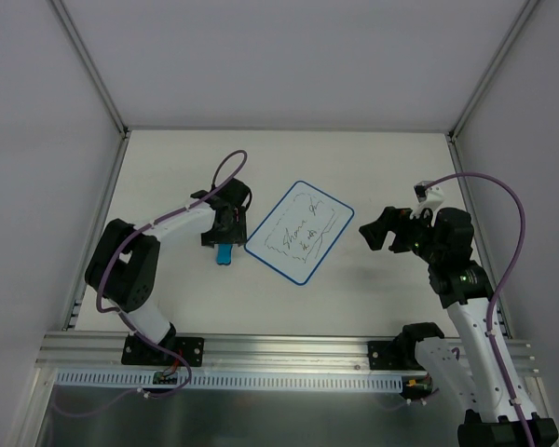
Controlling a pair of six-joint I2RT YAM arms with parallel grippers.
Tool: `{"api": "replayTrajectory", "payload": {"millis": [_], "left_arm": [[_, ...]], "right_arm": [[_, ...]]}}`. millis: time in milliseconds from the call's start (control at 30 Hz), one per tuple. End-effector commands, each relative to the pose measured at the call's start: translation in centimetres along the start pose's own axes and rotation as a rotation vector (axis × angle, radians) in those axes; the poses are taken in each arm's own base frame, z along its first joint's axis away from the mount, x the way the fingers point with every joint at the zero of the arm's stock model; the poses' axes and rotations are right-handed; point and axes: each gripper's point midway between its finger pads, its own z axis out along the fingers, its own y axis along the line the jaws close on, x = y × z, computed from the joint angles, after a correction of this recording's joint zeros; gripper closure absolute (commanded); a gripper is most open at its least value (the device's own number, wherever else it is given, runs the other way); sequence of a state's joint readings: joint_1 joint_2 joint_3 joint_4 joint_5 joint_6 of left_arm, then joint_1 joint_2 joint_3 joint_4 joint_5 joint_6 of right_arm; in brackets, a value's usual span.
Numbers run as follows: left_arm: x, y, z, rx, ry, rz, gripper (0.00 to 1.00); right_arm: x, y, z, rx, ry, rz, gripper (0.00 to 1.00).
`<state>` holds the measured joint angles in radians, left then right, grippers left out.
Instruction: Erase the whiteboard
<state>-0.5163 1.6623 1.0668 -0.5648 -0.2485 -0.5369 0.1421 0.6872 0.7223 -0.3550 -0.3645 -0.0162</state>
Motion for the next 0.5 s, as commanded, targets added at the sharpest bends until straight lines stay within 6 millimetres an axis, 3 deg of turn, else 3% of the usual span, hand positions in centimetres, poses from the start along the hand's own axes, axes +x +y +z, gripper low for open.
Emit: {"api": "replayTrajectory", "payload": {"millis": [0,233,467], "left_arm": [[0.3,0.5,0.5,-0.027,0.001,0.015,0.32],[0.9,0.4,1.2,-0.025,0.023,0.02,0.45],[1.3,0.7,1.5,-0.036,0.032,0.021,0.47]], "right_arm": [[-0.5,0.3,0.1,-0.013,-0.022,-0.007,0.01],[-0.5,0.2,0.1,-0.009,-0.024,-0.01,0.01],[-0.4,0.1,0.2,-0.006,-0.019,-0.009,0.01]]}}
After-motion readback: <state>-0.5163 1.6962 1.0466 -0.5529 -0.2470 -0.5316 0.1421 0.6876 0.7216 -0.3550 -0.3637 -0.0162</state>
